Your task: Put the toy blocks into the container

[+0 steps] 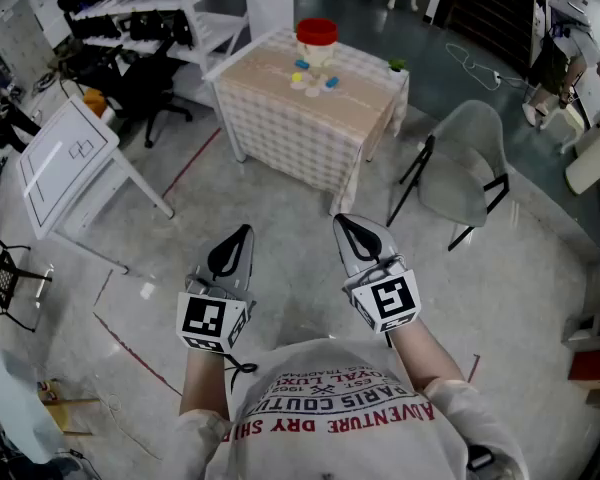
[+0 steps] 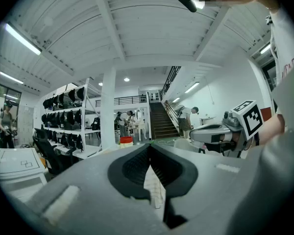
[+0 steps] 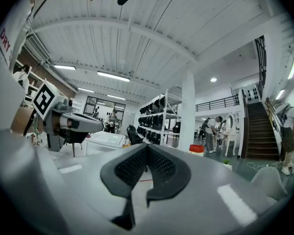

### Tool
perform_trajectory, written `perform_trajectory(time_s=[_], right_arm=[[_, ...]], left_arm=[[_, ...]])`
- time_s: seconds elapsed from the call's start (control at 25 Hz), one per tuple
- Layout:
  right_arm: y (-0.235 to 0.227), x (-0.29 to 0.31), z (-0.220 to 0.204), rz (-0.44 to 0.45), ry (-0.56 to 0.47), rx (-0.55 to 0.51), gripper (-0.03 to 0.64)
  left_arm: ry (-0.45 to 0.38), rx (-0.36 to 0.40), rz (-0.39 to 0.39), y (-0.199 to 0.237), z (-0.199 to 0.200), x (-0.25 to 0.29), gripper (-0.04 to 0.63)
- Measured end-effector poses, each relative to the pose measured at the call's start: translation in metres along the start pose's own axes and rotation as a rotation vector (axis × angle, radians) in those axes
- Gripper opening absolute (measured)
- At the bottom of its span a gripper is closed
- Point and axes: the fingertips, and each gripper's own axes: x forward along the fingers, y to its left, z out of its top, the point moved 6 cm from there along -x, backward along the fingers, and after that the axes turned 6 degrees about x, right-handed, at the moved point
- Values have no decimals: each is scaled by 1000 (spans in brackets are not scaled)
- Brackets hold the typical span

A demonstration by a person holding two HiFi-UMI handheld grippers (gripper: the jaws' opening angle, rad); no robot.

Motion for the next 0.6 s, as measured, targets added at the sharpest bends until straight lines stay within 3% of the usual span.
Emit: perform_trajectory(time_s=[0.6], right_arm=[[17,10,-8,-42,13,26,2]], left_arm=[[3,-50,-6,21,-15,-13,6]])
